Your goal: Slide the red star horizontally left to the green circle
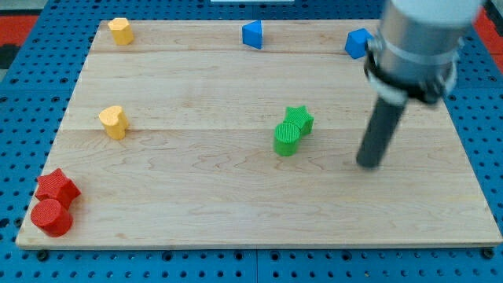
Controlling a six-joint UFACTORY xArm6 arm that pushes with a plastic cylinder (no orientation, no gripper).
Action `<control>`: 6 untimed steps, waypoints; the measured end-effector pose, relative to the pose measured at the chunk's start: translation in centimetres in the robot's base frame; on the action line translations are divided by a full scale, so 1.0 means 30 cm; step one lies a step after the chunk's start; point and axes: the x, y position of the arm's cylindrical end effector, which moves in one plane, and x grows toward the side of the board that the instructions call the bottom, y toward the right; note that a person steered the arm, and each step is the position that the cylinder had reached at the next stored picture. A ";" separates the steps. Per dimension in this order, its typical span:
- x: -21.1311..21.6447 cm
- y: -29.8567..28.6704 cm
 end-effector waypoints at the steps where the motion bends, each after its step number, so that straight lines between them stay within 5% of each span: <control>1: 0.191 -0.353; 3: 0.239 -0.687; 4: 0.238 -1.192; 5: 0.225 -1.490; 6: 0.157 -1.456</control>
